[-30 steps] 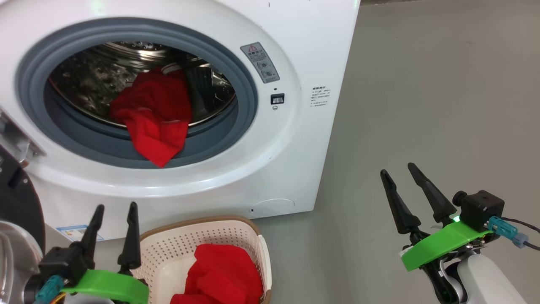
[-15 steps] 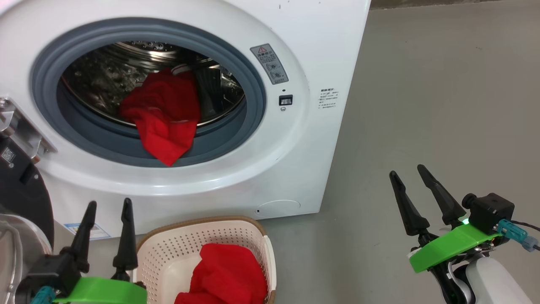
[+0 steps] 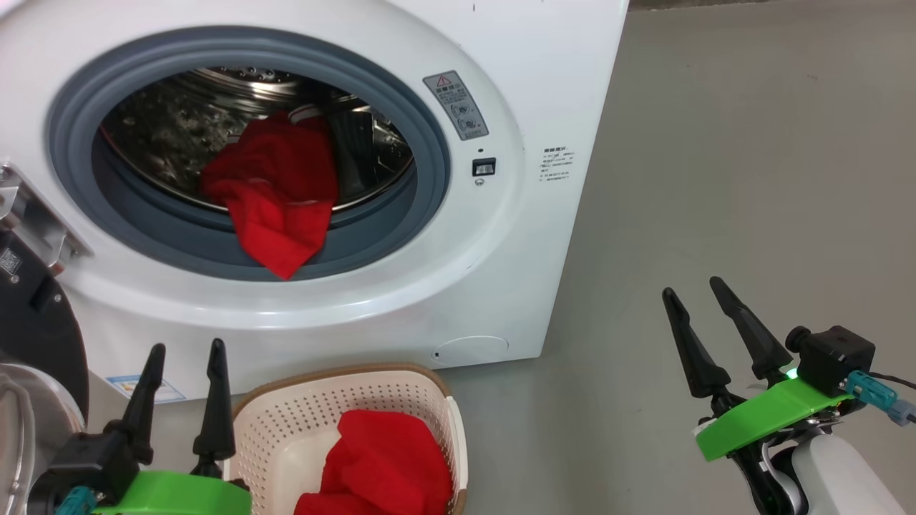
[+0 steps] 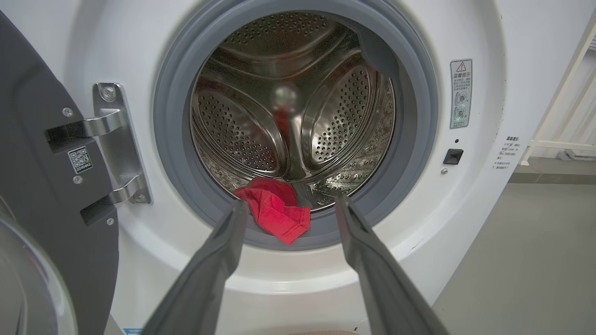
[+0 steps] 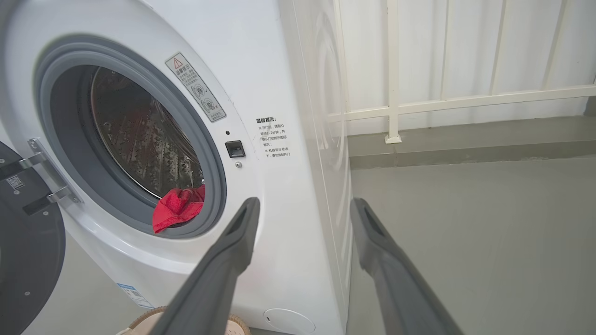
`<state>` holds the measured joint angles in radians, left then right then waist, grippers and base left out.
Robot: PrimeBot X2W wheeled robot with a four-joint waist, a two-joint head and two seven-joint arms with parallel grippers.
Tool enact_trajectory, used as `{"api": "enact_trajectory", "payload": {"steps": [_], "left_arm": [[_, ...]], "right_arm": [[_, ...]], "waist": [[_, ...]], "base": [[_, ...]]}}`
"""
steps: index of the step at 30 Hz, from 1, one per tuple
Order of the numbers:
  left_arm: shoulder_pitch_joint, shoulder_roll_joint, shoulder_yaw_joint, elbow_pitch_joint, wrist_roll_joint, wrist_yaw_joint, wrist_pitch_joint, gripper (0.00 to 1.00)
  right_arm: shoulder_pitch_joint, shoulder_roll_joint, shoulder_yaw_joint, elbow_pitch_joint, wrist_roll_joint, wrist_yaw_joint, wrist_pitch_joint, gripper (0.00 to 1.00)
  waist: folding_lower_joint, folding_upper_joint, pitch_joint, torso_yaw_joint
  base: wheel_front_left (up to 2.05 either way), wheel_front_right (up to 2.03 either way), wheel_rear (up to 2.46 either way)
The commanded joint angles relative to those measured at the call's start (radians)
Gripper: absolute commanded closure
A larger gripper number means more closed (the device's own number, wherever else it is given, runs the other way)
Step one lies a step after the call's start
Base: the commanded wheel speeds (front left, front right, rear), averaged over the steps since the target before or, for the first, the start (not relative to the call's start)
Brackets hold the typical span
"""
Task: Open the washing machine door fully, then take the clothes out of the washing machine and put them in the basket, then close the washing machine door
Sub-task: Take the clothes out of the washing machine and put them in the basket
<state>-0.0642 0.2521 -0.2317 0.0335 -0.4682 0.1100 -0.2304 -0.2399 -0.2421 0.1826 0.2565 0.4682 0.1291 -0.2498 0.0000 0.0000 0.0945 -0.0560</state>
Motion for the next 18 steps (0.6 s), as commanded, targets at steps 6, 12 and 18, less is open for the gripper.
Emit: {"api": "enact_trajectory", "payload": {"steps": [6,12,18], "left_arm": [[-0.024,0.022,0.031,-0.026,-0.002,0.006,-0.009,0.0],[-0.094,0.016,0.007,0.013,0.002,-0.002,0.021,0.0],[-0.231,0.018,-0.014,0.105,0.0,-0.034,0.062,0.0]], "right_arm": [[-0.007,-0.008,0.011,-0.033,-0.013,0.002,-0.012,0.0],[-0.014,-0.004,0.011,-0.038,-0.014,0.002,-0.012,0.0],[-0.035,0.009,0.008,-0.05,-0.013,0.002,-0.012,0.0]], "waist": [[0.0,0.0,0.007,0.003],[0.0,0.0,0.031,0.005],[0.0,0.0,0.089,-0.006]], "base": [[0.0,0.0,0.0],[0.0,0.0,0.0],[0.0,0.0,0.0]]}}
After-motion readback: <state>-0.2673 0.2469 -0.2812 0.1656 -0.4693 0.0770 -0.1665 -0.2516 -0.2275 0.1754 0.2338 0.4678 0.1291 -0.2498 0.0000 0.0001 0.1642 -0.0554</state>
